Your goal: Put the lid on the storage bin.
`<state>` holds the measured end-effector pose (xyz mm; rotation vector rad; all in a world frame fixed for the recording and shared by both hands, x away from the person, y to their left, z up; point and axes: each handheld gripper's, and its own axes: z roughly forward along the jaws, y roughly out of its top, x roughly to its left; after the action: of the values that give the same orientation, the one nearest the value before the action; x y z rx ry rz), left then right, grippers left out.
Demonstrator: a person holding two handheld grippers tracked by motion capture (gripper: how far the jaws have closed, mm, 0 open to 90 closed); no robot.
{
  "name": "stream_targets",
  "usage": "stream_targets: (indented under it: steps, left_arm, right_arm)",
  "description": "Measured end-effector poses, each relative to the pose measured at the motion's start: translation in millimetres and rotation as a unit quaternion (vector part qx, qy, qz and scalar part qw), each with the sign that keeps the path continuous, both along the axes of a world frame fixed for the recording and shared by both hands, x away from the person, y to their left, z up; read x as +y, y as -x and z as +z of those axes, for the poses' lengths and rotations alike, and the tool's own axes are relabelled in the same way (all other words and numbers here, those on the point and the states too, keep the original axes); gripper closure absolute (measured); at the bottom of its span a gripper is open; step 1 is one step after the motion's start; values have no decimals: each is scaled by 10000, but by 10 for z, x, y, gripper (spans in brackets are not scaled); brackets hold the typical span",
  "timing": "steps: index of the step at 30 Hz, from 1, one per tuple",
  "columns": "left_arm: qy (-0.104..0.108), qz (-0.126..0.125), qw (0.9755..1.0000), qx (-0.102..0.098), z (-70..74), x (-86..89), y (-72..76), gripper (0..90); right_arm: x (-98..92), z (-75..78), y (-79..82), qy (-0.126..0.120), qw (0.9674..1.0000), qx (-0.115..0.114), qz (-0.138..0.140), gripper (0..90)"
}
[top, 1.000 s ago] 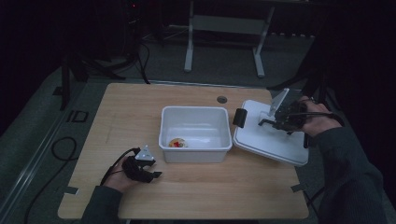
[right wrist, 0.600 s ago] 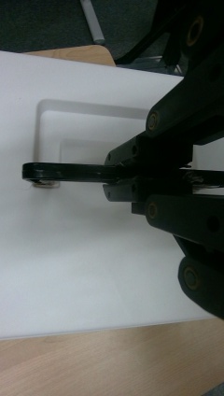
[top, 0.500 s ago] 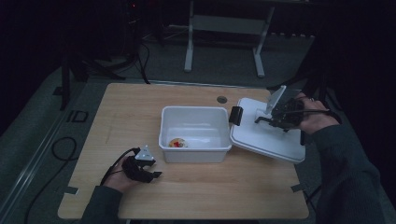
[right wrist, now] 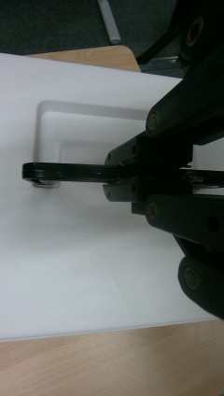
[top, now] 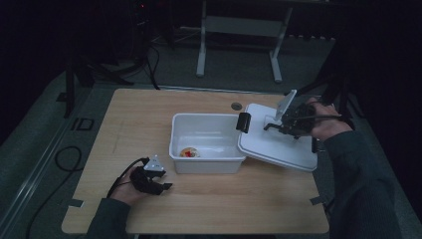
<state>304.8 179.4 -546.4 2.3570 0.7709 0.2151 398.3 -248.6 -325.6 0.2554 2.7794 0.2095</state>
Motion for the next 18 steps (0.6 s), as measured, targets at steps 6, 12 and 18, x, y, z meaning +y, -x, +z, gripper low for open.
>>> stream_targets:
  steps: [6,12,18]
  left_arm:
    - [-17,-8,10000,-1,2,-1,1,432]
    - [-24,-12,10000,-9,2,-2,0,432]
    - [-28,-11,10000,-14,2,-3,1,432]
  right_arm:
    - [93,4,-14,-18,10000,-14,97,844]
    - [155,5,-28,-46,9999,-9,158,844]
    - [208,-17,-41,-66,9998,-17,194,844]
